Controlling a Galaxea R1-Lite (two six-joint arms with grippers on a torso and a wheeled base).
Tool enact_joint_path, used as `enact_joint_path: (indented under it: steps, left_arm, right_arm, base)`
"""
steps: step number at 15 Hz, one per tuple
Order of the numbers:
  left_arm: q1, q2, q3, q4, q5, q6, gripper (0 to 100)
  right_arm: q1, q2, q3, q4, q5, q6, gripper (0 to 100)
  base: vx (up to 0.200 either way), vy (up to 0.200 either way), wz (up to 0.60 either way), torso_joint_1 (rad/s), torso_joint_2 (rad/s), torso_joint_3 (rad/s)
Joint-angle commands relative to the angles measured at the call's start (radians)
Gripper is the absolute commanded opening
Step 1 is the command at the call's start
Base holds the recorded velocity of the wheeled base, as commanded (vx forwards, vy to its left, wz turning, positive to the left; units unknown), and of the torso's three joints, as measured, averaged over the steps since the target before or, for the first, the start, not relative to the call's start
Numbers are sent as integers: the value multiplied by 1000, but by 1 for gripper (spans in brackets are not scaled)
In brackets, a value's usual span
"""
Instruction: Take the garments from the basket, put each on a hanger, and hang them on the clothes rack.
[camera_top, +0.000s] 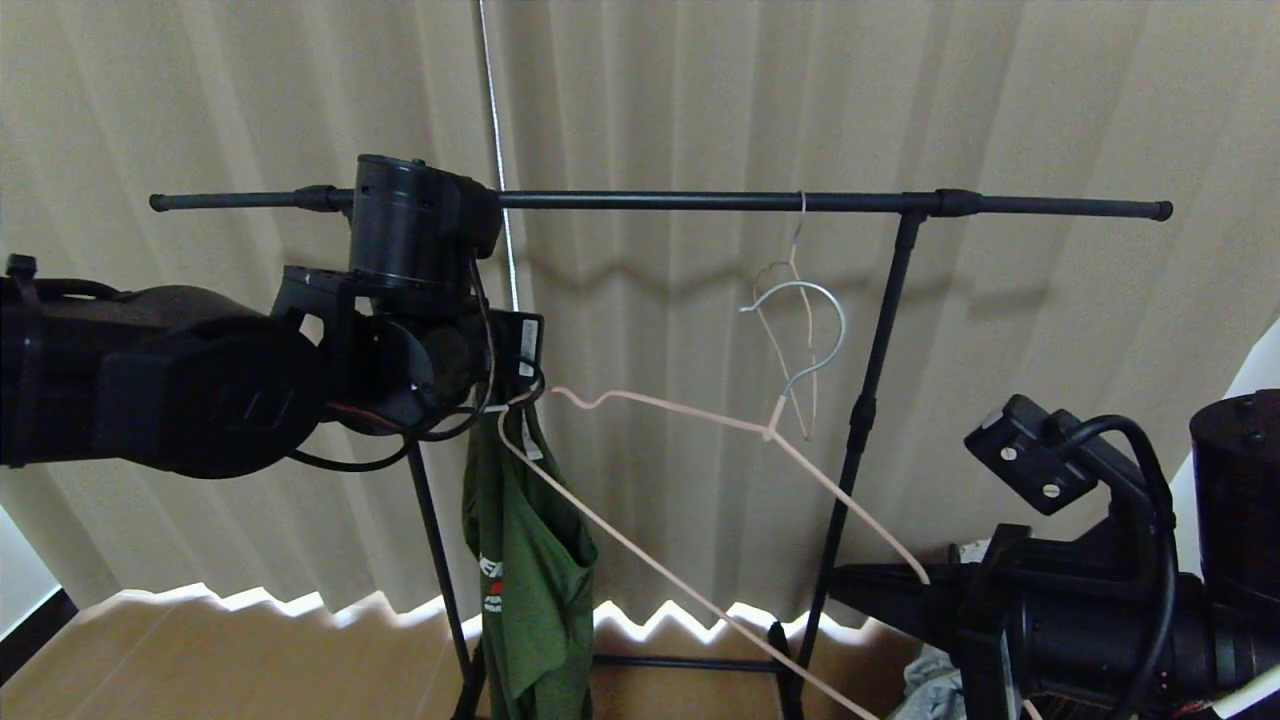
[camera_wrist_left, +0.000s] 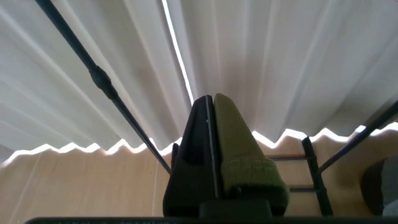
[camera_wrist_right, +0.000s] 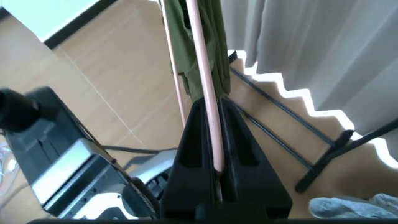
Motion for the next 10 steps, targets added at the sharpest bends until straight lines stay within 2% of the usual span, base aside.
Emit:
enact_joint_path:
  steps: [1,5,10]
  left_arm:
    - [-3,-6,12,-1,0,-1,0]
    - [-5,-11,12,-1,2,-1,0]
    - [-12,-24,13,0,100,-1,0]
  right_arm:
    - [0,-3,-3,-18,0,8,0]
    - [0,2,-2,-54,-2,7,0]
    - [0,67,-19,-52,-5,5,0]
  base:
    - [0,0,0,0,0,0]
    - [0,0,0,0,0,0]
    - [0,0,0,0,0,0]
